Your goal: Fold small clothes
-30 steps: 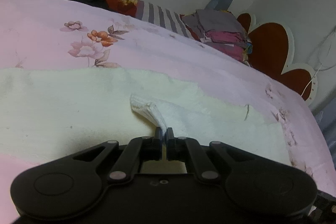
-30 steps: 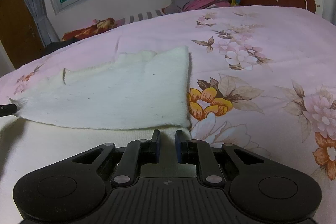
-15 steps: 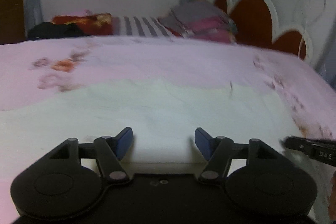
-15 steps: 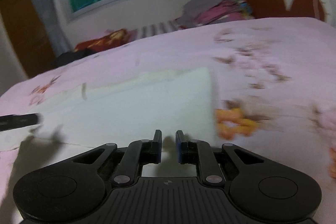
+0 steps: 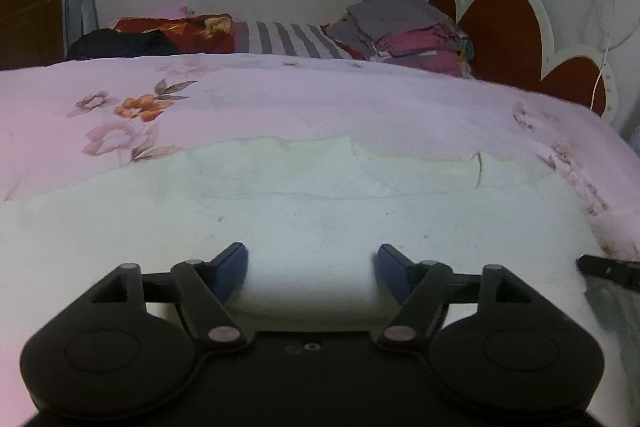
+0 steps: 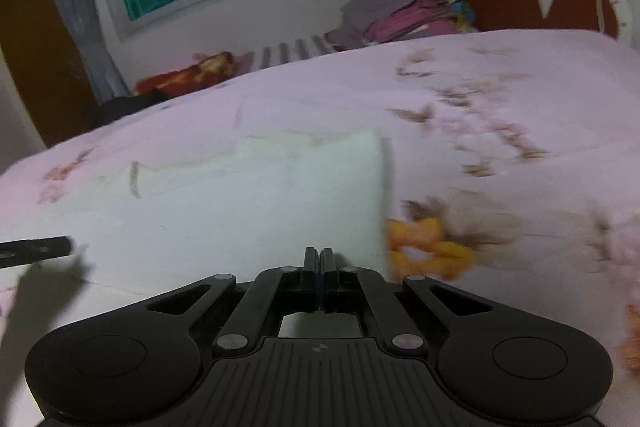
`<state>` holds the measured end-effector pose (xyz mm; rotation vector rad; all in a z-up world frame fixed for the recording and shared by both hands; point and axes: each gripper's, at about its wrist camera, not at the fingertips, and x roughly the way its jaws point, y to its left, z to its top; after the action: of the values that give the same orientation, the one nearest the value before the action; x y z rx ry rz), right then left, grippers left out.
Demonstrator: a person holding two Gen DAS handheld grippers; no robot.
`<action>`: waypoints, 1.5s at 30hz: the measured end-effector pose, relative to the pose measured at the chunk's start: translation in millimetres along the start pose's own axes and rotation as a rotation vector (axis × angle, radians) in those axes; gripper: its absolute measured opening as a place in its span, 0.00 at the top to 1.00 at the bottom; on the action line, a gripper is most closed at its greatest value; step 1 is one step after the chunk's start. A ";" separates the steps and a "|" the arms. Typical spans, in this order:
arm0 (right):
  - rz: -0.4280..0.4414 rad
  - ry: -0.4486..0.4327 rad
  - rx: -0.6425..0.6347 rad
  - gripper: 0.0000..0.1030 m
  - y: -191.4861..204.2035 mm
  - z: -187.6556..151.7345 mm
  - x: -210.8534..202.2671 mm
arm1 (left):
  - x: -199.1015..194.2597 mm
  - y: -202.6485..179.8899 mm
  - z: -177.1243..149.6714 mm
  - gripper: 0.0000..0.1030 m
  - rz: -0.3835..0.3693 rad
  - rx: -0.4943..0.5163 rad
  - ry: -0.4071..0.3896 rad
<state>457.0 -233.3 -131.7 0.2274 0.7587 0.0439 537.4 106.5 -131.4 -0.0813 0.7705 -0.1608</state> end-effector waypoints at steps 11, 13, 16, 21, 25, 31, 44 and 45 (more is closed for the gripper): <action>0.029 -0.020 -0.050 1.00 3.2 31.4 29.2 | 19.9 8.4 15.0 0.30 0.037 -0.023 -0.002; 0.104 0.014 -0.090 1.00 27.1 32.7 45.1 | 24.3 7.1 15.9 0.30 0.045 -0.018 0.001; 0.098 0.028 -0.184 1.00 38.2 30.5 59.7 | 25.1 22.5 14.6 0.29 0.056 -0.032 0.006; -0.120 0.006 -0.012 1.00 -35.6 66.3 78.5 | 22.5 31.7 14.7 0.28 0.065 -0.033 0.013; -0.124 0.027 -0.043 1.00 -42.4 80.6 90.5 | 21.7 27.0 15.4 0.29 0.078 -0.024 0.020; -0.082 0.041 -0.054 1.00 -34.7 59.0 55.0 | 0.6 7.2 11.0 0.30 0.038 0.034 -0.037; -0.112 0.066 -0.124 1.00 -12.3 -2.2 4.5 | -2.6 10.2 -10.0 0.24 0.080 0.010 0.032; -0.123 0.073 -0.114 1.00 -10.2 -0.1 1.3 | -4.6 9.1 -10.4 0.24 0.082 0.017 0.027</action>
<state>457.5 -243.1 -135.0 0.0709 0.8393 -0.0211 527.9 116.2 -136.9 -0.0309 0.7982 -0.0908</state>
